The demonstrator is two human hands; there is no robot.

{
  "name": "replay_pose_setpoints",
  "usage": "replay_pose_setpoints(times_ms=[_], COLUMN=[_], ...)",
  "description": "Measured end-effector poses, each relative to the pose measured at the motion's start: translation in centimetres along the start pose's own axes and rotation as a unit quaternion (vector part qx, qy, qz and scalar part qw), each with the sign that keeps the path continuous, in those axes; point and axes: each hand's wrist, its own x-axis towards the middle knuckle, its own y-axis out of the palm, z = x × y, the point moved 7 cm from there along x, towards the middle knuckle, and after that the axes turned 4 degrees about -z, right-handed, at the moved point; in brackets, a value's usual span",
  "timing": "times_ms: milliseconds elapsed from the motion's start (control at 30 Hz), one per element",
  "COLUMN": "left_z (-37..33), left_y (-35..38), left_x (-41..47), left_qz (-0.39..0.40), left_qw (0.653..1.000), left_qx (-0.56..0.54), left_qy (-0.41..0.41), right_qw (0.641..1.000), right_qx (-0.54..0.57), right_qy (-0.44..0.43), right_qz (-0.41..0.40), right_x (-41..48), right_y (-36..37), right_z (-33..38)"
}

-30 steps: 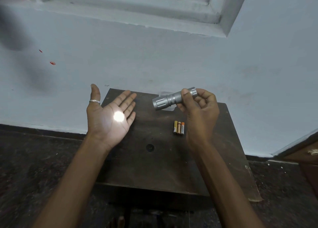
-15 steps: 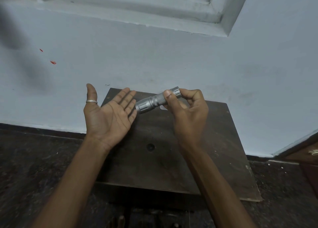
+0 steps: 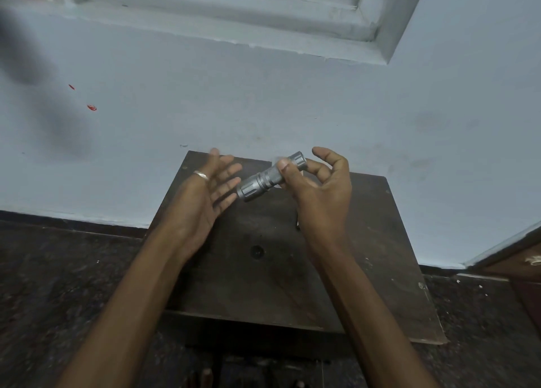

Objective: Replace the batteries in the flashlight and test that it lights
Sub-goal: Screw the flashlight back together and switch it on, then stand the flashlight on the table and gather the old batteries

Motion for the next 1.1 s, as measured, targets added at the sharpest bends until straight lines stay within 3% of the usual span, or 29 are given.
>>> replay_pose_setpoints(times_ms=[100, 233, 400, 600, 700, 833, 1100], left_z=[-1.5, -1.4, -1.6, -2.6, -4.2, -4.3, -2.8], left_y=[1.1, 2.3, 1.5, -1.2, -3.1, -4.1, -5.3], left_x=[-1.0, -1.7, -1.5, 1.1, 4.0, 6.8, 8.2], left_qz=[0.02, 0.028, -0.04, -0.141, -0.17, -0.16, -0.14], left_qw=[0.975, 0.873, 0.815, 0.854, 0.848, 0.849, 0.844], left_qx=[0.176, 0.398, 0.457, 0.407, 0.422, 0.45, 0.48], left_qy=[0.135, 0.28, 0.355, 0.291, 0.271, 0.226, 0.195], right_qw=[1.0, 0.994, 0.979, 0.937, 0.916, 0.902, 0.91], right_qx=[-0.024, -0.104, -0.194, -0.309, -0.346, -0.366, -0.348], right_qy=[-0.003, -0.031, -0.046, -0.067, -0.083, -0.081, -0.047], right_qz=[-0.001, 0.009, 0.049, 0.147, 0.186, 0.214, 0.22], right_x=[0.1, -0.3, -1.1, 0.8, 3.0, 5.0, 4.6], right_y=[0.1, 0.5, 2.4, 9.5, 13.7, 16.5, 16.1], right_z=[0.0, 0.2, -0.8, -3.2, -3.8, -5.6, -7.1])
